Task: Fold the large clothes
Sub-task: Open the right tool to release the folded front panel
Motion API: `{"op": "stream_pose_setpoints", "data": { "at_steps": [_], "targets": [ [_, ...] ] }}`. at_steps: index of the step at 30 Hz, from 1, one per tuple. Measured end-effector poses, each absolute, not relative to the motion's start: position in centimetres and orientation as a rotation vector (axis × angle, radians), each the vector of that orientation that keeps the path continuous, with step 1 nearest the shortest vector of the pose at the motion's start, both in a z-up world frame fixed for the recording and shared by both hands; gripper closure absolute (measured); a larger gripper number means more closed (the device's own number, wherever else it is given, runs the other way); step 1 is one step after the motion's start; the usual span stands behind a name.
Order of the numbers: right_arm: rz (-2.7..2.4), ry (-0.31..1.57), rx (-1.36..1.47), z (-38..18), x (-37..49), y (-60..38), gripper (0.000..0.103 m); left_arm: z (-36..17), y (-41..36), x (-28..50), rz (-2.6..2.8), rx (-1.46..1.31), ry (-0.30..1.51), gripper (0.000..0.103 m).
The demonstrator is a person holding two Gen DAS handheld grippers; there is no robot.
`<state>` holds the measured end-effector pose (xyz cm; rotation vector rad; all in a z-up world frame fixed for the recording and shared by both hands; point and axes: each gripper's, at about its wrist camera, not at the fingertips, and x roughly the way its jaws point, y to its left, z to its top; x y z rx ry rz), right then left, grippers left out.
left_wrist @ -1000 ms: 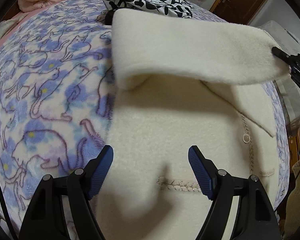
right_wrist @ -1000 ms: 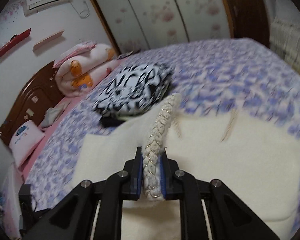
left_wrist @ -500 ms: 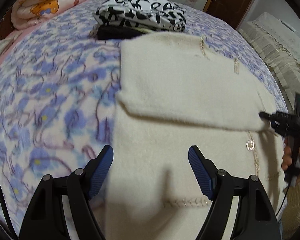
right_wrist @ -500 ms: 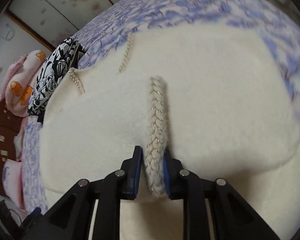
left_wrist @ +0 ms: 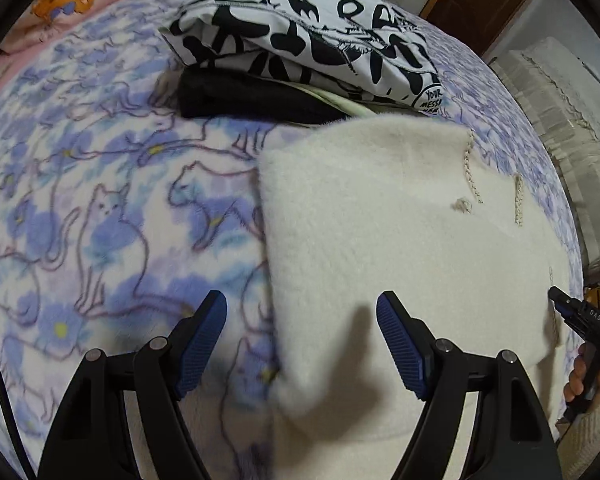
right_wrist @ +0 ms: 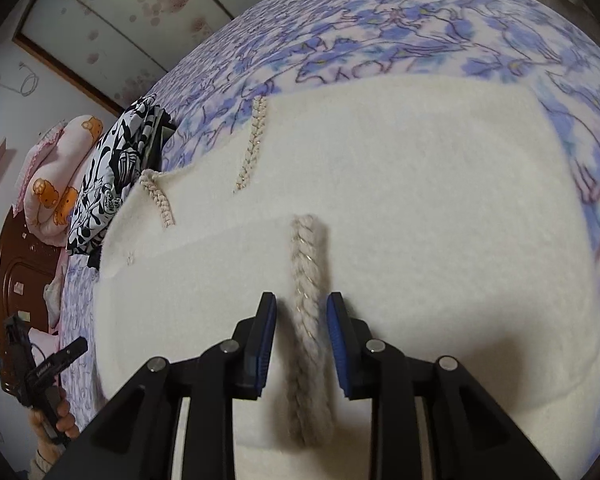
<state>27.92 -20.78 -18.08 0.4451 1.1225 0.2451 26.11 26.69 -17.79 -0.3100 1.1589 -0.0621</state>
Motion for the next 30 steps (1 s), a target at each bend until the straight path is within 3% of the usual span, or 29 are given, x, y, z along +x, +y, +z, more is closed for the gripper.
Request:
{"op": "stream_pose_setpoints", "data": {
  "at_steps": [3, 4, 5, 8, 10, 14, 18, 21, 26, 30],
  "targets": [
    [0.240, 1.120, 0.340, -18.2, 28.6, -19.1, 0.073, -19.5, 26.4, 27.7, -0.086, -0.304, 1.196, 0.027],
    [0.240, 1.111, 0.305, -18.2, 28.6, -18.7, 0.073, -19.8, 26.2, 28.0, -0.080, -0.294, 1.197, 0.034],
    [0.236, 1.105, 0.253, -18.2, 28.6, -18.2, 0.076, -20.1, 26.0, 28.3, -0.080, -0.289, 1.192, 0.052],
    [0.225, 1.070, 0.112, -18.1, 28.4, -16.9, 0.087, -19.8, 25.3, 28.8, -0.054, -0.283, 1.157, 0.081],
    [0.216, 1.019, 0.093, -17.2, 28.5, -16.8, 0.088, -19.4, 24.7, 28.9, -0.034, -0.243, 1.130, 0.088],
    [0.175, 0.887, 0.131, -15.7, 29.1, -17.4, 0.089, -18.8, 23.9, 28.8, -0.018, -0.206, 1.063, 0.089],
    [0.144, 0.986, 0.104, -18.7, 30.2, -16.8, 0.085, -20.0, 24.2, 29.2, 0.010, -0.248, 1.092, 0.084],
    [0.120, 0.996, 0.126, -17.4, 29.2, -17.4, 0.083, -19.2, 24.9, 28.1, 0.034, -0.264, 1.105, 0.073],
    [0.133, 0.917, 0.077, -14.6, 25.1, -16.5, 0.083, -15.6, 23.4, 24.6, 0.058, -0.191, 1.030, 0.069],
    [0.247, 0.975, 0.045, -14.7, 22.6, -12.2, 0.083, -14.7, 20.0, 22.1, -0.052, -0.228, 1.023, 0.069]
  ]
}}
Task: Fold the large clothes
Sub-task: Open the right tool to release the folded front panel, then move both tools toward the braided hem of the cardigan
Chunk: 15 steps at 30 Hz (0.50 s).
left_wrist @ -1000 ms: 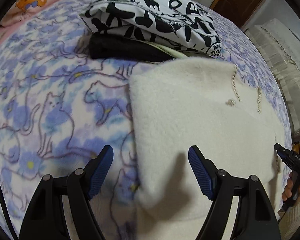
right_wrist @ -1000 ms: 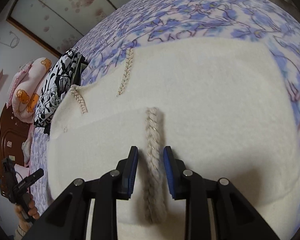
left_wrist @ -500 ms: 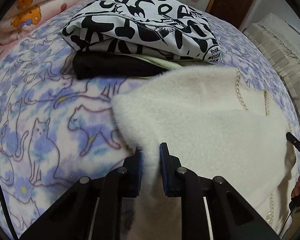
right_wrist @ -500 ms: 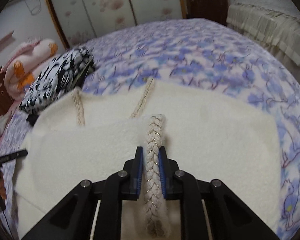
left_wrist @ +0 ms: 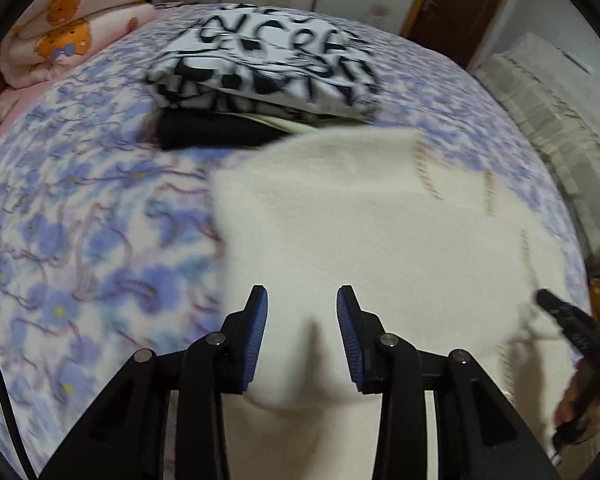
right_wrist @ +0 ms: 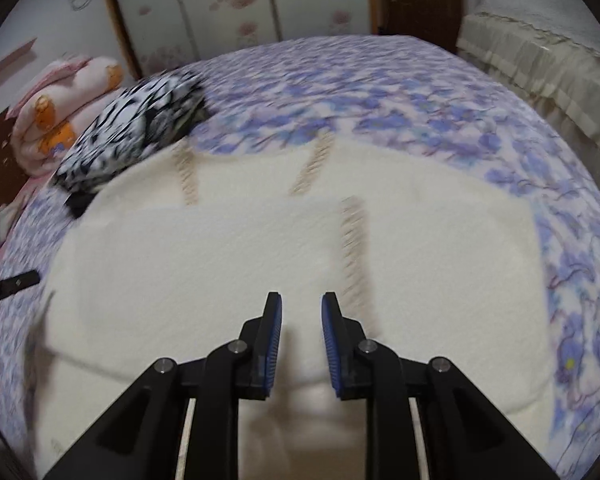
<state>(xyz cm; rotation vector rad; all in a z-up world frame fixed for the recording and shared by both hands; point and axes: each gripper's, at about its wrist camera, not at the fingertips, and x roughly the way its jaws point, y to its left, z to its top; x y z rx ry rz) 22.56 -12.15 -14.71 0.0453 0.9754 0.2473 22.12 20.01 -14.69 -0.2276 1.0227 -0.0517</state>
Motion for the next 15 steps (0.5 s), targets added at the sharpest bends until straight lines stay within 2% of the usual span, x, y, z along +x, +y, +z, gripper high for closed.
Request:
{"op": "stream_pose_setpoints", "data": {
  "at_steps": [8, 15],
  "targets": [
    [0.379, 1.015, -0.021, -16.7, 21.0, -4.3, 0.083, -19.2, 13.2, 21.0, -0.096, -0.192, 1.111, 0.068],
    [0.099, 0.961, -0.127, -17.8, 22.9, -11.9, 0.085, -19.7, 16.5, 20.9, -0.120, -0.297, 1.093, 0.068]
  ]
}}
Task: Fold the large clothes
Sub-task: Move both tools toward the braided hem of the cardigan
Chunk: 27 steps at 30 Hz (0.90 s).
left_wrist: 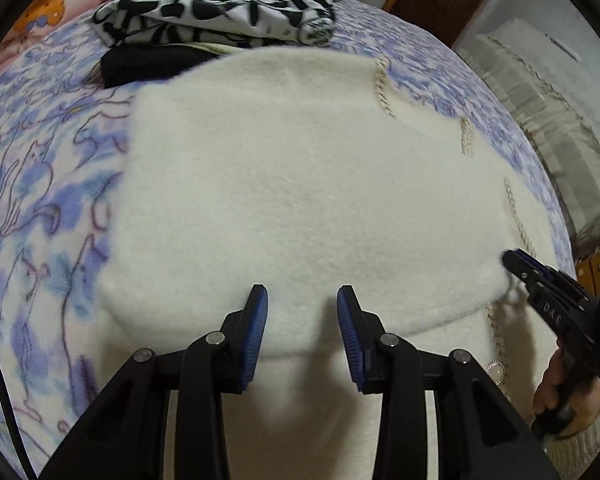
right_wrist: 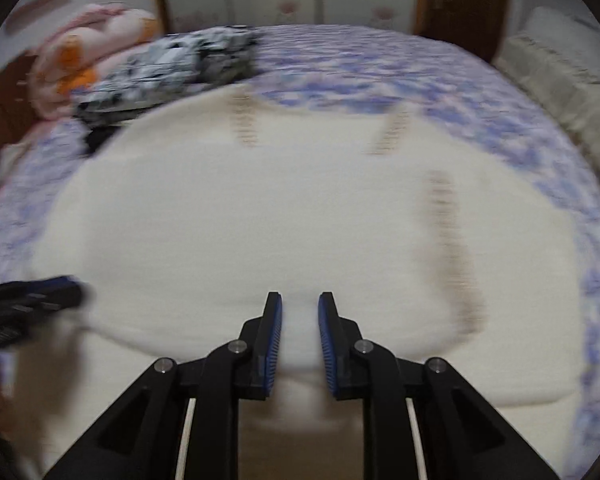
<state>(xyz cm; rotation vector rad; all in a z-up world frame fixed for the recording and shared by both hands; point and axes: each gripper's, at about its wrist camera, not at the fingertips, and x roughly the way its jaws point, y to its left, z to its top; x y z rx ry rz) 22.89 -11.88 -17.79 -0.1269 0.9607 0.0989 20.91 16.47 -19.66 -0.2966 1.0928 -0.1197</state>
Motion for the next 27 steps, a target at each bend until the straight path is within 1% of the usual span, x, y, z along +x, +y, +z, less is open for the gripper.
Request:
{"op": "stream_pose_setpoints", "data": {
  "at_steps": [1, 3, 4, 8, 10, 12, 14, 15, 22, 27],
  "targets": [
    [0.078, 0.966, -0.097, -18.0, 23.1, -13.6, 0.086, -19.7, 17.1, 20.9, -0.124, -0.315, 1.091, 0.068],
    [0.134, 0.988, 0.057, -18.1, 23.4, -17.3, 0.099, -20.0, 17.9, 20.8, -0.132, -0.348, 1.090, 0.068],
    [0.131, 0.994, 0.080, -18.0, 23.4, -18.2, 0.103, -20.0, 18.1, 20.7, -0.133, -0.357, 1.090, 0.068],
    [0.125, 0.997, 0.077, -17.5, 22.9, -18.2, 0.103, -19.9, 18.4, 20.6, -0.112, -0.377, 1.096, 0.068],
    [0.115, 0.994, 0.066, -17.2, 22.3, -17.5, 0.100, -19.6, 18.3, 20.5, -0.096, -0.374, 1.102, 0.066],
    [0.121, 1.000, 0.083, -17.0, 21.7, -17.0, 0.100, -19.0, 18.1, 20.1, -0.093, -0.366, 1.102, 0.058],
    [0.138, 1.004, 0.109, -16.5, 21.2, -16.8, 0.100, -18.3, 17.8, 19.3, -0.083, -0.348, 1.093, 0.046],
    [0.143, 0.997, 0.111, -16.1, 20.9, -16.8, 0.100, -17.7, 17.7, 18.8, -0.076, -0.334, 1.086, 0.044],
    [0.135, 0.959, 0.107, -13.6, 18.4, -17.9, 0.099, -14.7, 17.1, 15.6, -0.048, -0.283, 1.043, 0.041],
    [0.139, 0.959, 0.108, -12.8, 15.6, -18.7, 0.099, -12.9, 15.9, 12.7, -0.036, -0.253, 1.003, 0.037]
  ]
}}
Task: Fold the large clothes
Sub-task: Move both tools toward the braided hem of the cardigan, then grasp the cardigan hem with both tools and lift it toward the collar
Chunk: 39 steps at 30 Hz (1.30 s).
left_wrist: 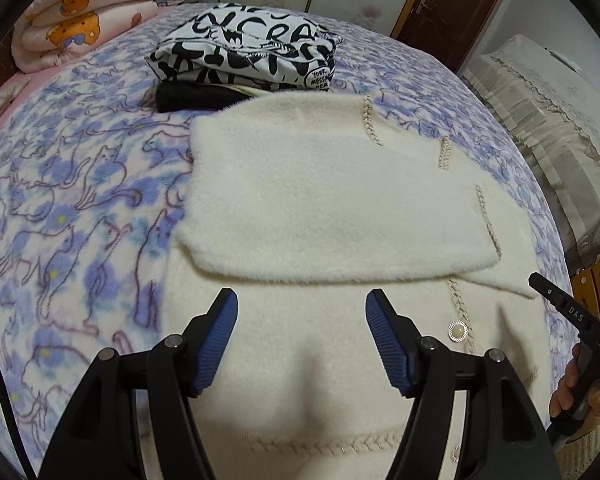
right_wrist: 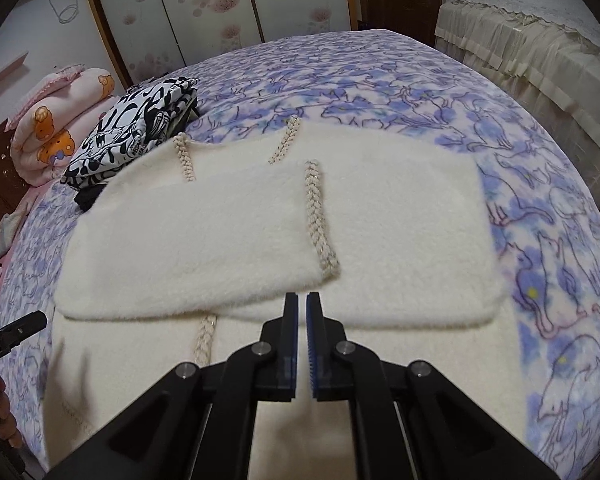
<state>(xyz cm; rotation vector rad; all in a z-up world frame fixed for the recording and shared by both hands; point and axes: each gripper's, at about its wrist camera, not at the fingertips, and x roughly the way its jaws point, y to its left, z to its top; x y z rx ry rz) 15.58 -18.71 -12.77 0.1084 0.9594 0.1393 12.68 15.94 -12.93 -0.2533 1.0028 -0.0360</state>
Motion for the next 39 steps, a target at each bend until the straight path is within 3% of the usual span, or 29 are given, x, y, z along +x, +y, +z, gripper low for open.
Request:
{"op": "stream_pose_setpoints", "data": {
  "at_steps": [10, 18, 21, 23, 25, 32, 39],
  "targets": [
    [0.174, 0.965, 0.102, -12.1, 8.4, -19.8, 0.099, -10.4, 14.8, 5.0, -0.001, -0.193, 0.953, 0.036],
    [0.232, 0.920, 0.075, -10.1, 2.0, -20.2, 0.099, -9.3, 16.1, -1.7, 0.051, -0.181, 0.895, 0.026],
    [0.250, 0.928, 0.052, -9.9, -0.1, -20.8, 0.089, -9.8, 16.7, -3.6, 0.058, -0.181, 0.909, 0.026],
    [0.253, 0.929, 0.036, -10.1, -1.4, -21.4, 0.070, -10.3, 17.4, -4.8, 0.060, -0.187, 0.923, 0.026],
    [0.255, 0.935, 0.016, -10.2, -2.6, -22.0, 0.062, -11.2, 18.3, -5.9, 0.065, -0.192, 0.955, 0.026],
    [0.301, 1.065, -0.065, -12.3, -5.6, -25.3, 0.062, -15.3, 22.1, -8.9, 0.037, -0.282, 1.076, 0.026],
    [0.274, 1.191, 0.034, -15.3, -7.4, -31.2, 0.062, -18.6, 23.5, -10.7, -0.042, -0.319, 1.162, 0.026]
  ]
}}
